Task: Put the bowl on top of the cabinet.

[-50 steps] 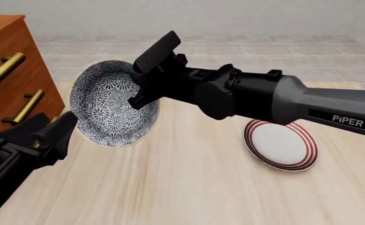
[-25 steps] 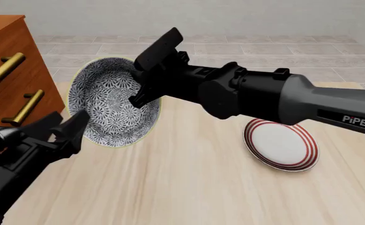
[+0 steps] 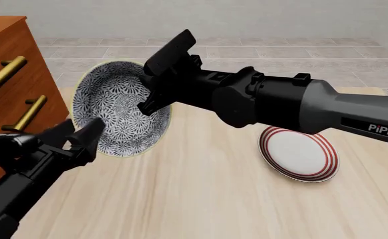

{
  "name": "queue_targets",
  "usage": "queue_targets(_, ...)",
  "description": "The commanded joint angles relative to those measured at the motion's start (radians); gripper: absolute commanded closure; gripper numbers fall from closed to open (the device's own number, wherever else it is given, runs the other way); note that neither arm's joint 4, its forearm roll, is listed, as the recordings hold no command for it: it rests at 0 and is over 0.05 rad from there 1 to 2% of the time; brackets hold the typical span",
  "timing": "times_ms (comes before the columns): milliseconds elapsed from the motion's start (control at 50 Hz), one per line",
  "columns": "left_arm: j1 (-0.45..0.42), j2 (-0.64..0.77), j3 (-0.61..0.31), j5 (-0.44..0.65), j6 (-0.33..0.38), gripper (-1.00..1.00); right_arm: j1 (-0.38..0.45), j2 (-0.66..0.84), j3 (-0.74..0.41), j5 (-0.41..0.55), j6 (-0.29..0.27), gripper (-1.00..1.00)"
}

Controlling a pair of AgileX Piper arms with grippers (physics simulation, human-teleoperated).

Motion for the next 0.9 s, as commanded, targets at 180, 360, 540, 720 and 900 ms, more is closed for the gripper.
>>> queue_targets(180, -0.019, 0.076, 0.007, -0.071, -0.002, -1.00, 0.000, -0.006, 0.000, -0.006, 0.008, 1.00)
queue_targets(360, -0.022, 0.072, 0.016, -0.081, 0.005, -1.00, -0.002, -0.011, 0.002, -0.006, 0.008, 1.00)
queue_targets(540, -0.001, 0.057, 0.021, -0.067, 0.012, 1.00, -0.001, -0.014, 0.004, -0.006, 0.009, 1.00)
queue_targets(720, -0.002, 0.056, 0.020, -0.066, 0.005, 1.00, 0.001, -0.014, 0.005, -0.007, 0.009, 1.00)
queue_targets(900, 0.017, 0.046, 0.019, -0.060, -0.010, 1.00, 0.014, -0.010, 0.005, -0.006, 0.021, -1.00)
